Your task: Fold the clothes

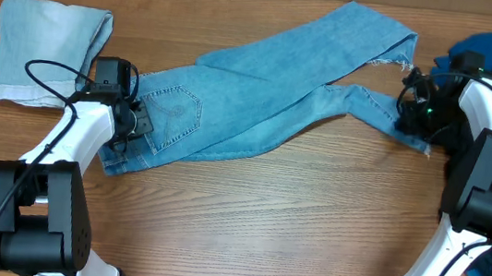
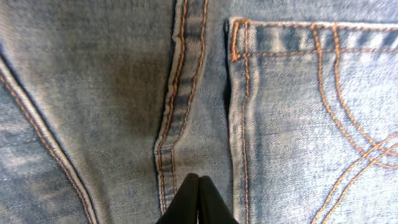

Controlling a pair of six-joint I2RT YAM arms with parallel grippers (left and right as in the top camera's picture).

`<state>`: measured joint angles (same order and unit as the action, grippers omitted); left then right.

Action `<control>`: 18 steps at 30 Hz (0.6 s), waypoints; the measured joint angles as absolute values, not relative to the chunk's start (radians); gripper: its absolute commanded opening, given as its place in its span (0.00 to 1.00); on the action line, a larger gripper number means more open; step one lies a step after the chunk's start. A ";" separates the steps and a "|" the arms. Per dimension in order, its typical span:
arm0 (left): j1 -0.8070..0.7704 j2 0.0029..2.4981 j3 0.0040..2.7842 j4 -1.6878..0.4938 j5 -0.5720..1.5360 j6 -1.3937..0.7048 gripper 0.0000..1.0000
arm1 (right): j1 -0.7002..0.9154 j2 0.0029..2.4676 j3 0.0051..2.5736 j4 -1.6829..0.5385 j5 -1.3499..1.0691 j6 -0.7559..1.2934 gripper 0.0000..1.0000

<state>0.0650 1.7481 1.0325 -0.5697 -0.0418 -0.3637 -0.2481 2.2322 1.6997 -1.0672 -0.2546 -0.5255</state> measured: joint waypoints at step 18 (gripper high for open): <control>-0.006 1.483 1.104 -0.791 0.037 -0.224 0.04 | -0.124 1.979 1.795 -0.888 0.262 -0.103 0.04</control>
